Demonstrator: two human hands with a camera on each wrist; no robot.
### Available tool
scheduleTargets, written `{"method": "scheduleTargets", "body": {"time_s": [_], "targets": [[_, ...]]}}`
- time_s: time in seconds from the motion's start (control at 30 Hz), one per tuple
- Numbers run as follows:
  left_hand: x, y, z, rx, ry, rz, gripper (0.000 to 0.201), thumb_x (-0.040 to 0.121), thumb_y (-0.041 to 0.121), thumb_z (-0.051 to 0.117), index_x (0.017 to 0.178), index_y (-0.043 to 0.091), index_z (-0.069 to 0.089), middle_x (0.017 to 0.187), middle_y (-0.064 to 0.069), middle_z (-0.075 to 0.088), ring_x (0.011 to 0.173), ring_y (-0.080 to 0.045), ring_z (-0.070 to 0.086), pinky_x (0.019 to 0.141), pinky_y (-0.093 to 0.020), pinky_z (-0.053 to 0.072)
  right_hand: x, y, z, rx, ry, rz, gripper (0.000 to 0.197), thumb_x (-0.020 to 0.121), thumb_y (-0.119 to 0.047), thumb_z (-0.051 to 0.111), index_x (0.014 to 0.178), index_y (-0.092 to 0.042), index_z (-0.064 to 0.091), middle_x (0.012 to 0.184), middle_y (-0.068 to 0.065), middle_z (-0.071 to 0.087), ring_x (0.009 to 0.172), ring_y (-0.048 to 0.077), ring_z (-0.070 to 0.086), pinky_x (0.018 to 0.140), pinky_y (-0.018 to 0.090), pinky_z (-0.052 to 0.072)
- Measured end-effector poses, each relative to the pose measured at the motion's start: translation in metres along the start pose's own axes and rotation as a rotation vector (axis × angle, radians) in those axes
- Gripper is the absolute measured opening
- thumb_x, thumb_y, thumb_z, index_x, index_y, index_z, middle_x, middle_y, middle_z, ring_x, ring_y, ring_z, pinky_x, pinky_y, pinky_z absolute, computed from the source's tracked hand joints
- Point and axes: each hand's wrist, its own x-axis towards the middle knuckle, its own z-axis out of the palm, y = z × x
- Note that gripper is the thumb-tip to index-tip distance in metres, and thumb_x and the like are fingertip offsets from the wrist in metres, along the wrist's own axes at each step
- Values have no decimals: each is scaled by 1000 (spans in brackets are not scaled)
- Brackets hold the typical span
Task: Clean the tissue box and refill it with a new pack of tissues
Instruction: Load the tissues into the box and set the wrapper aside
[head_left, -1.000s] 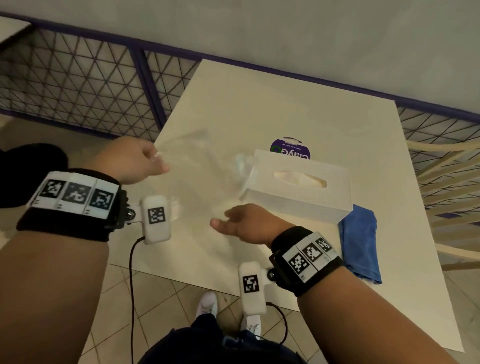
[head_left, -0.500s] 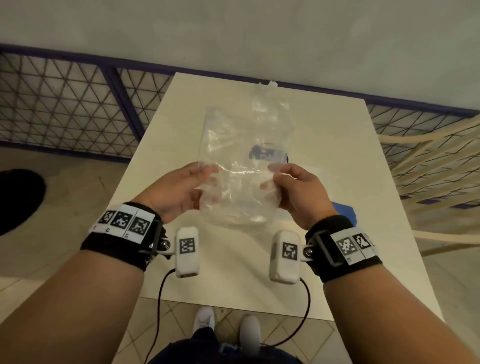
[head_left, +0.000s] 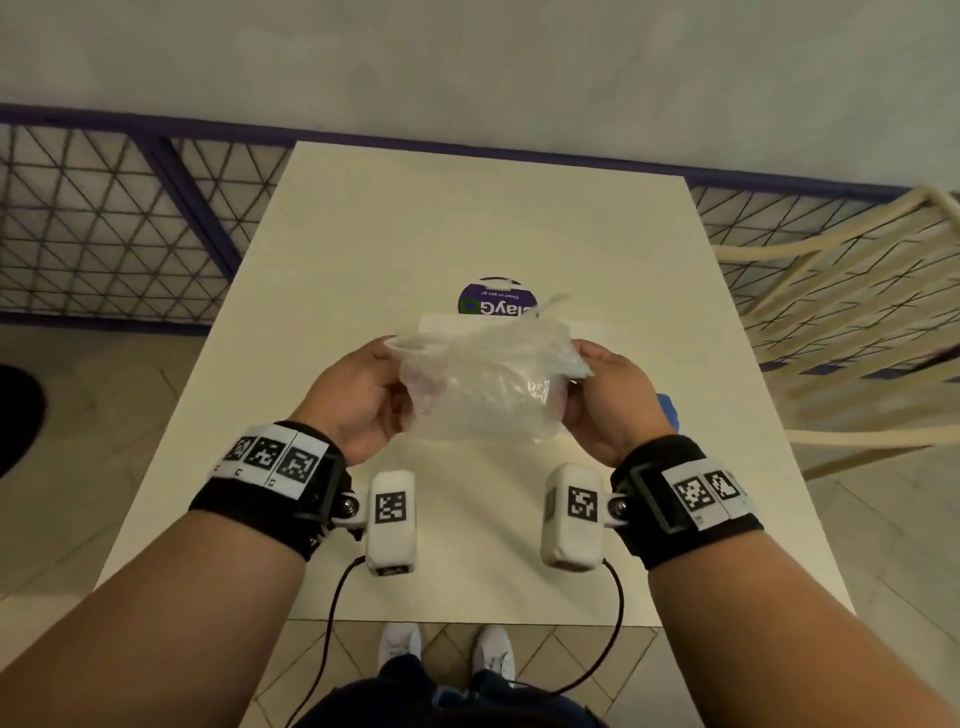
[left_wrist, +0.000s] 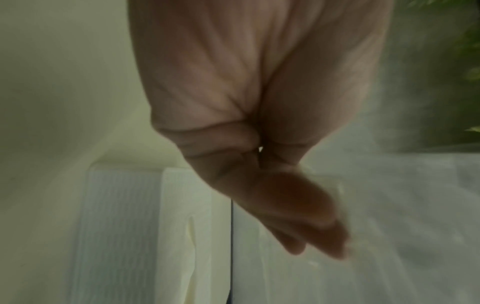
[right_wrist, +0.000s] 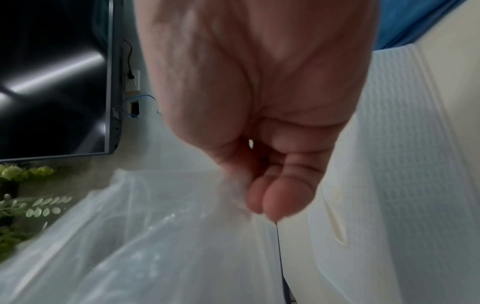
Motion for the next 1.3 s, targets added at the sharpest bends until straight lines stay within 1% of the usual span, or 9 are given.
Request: {"method": "scheduleTargets", "body": {"time_s": [0.23, 0.33, 0.4, 0.53, 0.63, 0.83, 1.03, 1.23, 1.3], "targets": [[7, -3, -8, 9, -90, -137, 58, 90, 54, 38, 77, 10, 73, 91, -11, 70, 64, -30, 65, 61, -36, 49, 3, -3, -11, -62, -37, 170, 52, 81, -60, 55, 89, -9, 63, 81, 3, 65, 72, 24, 61, 59, 32, 52], [5, -4, 0, 154, -81, -98, 33, 66, 43, 71, 84, 15, 71, 103, -10, 66, 70, -24, 67, 57, -33, 54, 0, -2, -9, -228, -57, 109, 14, 81, -24, 69, 89, -13, 64, 91, 6, 64, 78, 25, 61, 60, 32, 50], [5, -8, 0, 209, -99, -70, 43, 55, 22, 80, 96, 18, 67, 106, -7, 66, 77, -17, 67, 60, -30, 55, 0, 0, -10, -255, -54, 94, 25, 77, -1, 67, 97, -15, 64, 102, 8, 62, 81, 28, 61, 66, 37, 49], [5, -10, 2, 187, -74, 3, 37, 76, -10, 68, 95, 22, 64, 116, -17, 63, 95, -27, 61, 87, -39, 51, -1, 2, -11, -193, -65, 82, 49, 75, 16, 60, 114, -15, 59, 108, 11, 60, 84, 29, 58, 69, 37, 44], [5, -15, 3, 210, -30, 62, 29, 78, -5, 67, 75, 23, 74, 107, -15, 67, 99, -26, 60, 99, -46, 44, -1, 3, -12, -117, -99, 39, 54, 76, 23, 54, 114, -15, 59, 102, 8, 61, 83, 27, 58, 73, 39, 49], [1, -23, 7, 240, -97, 9, 40, 70, 4, 78, 103, 23, 64, 115, -4, 61, 92, -20, 65, 77, -37, 54, -2, 7, -13, -202, -38, 74, 26, 80, 9, 61, 99, -7, 67, 89, 9, 68, 77, 22, 61, 69, 31, 49], [3, -31, 9, 388, -50, 45, 60, 56, 13, 86, 106, 33, 61, 122, -1, 62, 99, -21, 67, 97, -41, 50, -4, 16, -16, -325, -97, 110, 61, 69, 4, 77, 121, -21, 57, 115, 12, 64, 91, 32, 67, 85, 53, 53], [-4, -32, 10, 501, -32, 142, 60, 67, 9, 83, 117, 32, 59, 126, 14, 55, 103, -6, 58, 85, -3, 39, -5, 30, -14, -448, -116, -23, 76, 69, 13, 71, 127, -31, 50, 122, 4, 57, 78, 20, 63, 66, 31, 57], [-12, -30, 2, 416, -110, 98, 69, 59, 25, 88, 119, 40, 58, 137, 10, 49, 116, -17, 57, 98, -21, 41, -8, 30, -18, -417, -124, -54, 78, 69, 15, 70, 126, -34, 48, 123, -3, 52, 76, 17, 61, 63, 27, 54]]}}
